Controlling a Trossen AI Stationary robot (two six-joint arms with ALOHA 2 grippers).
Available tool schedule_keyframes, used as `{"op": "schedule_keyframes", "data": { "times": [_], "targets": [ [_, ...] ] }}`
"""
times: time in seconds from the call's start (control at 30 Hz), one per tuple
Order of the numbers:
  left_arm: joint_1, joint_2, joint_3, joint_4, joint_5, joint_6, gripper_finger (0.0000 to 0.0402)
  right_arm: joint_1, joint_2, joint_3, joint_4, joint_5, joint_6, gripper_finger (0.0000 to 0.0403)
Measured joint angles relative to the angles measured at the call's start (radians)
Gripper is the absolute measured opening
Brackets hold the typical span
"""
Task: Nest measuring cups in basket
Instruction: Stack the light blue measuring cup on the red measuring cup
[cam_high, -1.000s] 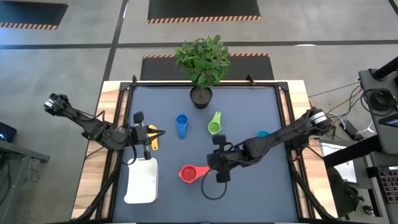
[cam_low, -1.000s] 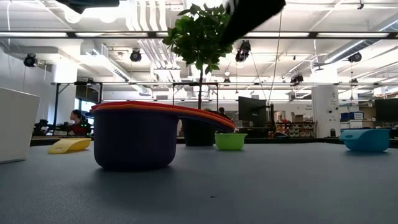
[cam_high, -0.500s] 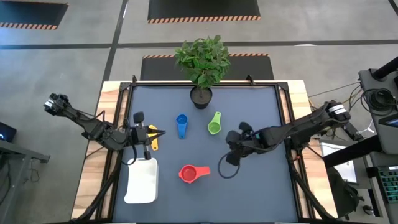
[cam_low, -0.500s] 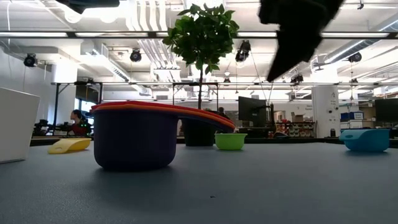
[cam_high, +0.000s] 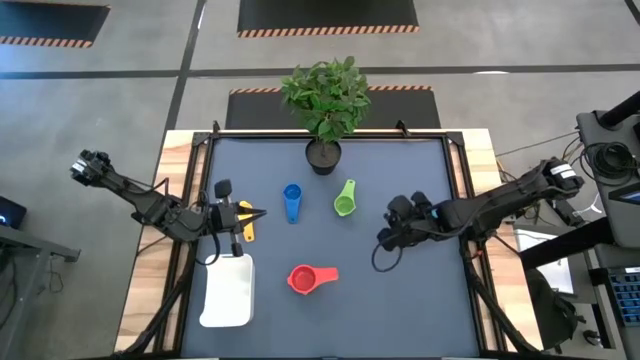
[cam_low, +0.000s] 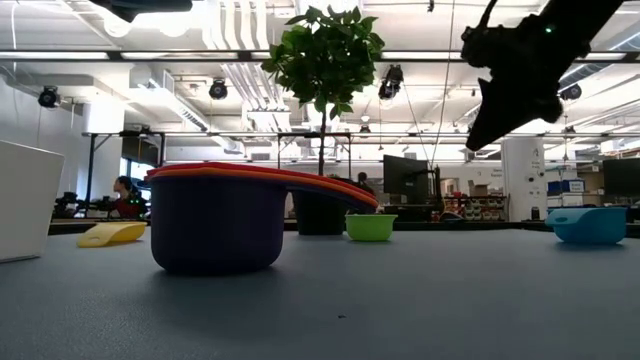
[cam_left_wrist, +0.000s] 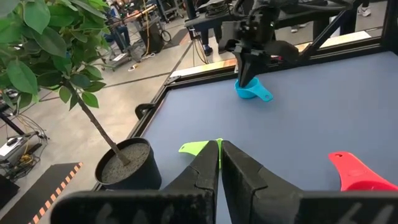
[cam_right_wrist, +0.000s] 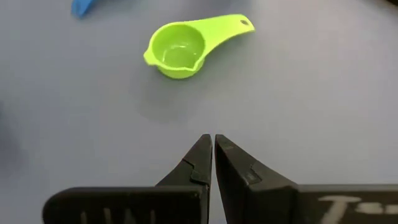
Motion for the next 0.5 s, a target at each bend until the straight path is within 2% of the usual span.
{"op": "schedule_keyframes", "data": {
  "times": [0.17,0.3,0.4,0.5],
  "targets": [
    [0.0,0.0,0.0,0.0,0.0,0.0,0.0,-0.026,-0.002,0.034,-0.003,-0.026,0.113,0.0017],
    [0.0,0.0,0.0,0.0,0.0,0.0,0.0,-0.042,-0.002,0.062,-0.053,-0.037,0.175,0.0053],
    [0.0,0.0,0.0,0.0,0.0,0.0,0.0,-0.05,-0.002,0.083,-0.173,-0.036,0.284,0.0091],
    [0.0,0.0,0.0,0.0,0.0,0.0,0.0,-0.054,-0.002,0.1,-0.341,-0.038,0.464,0.0127]
  ]
}}
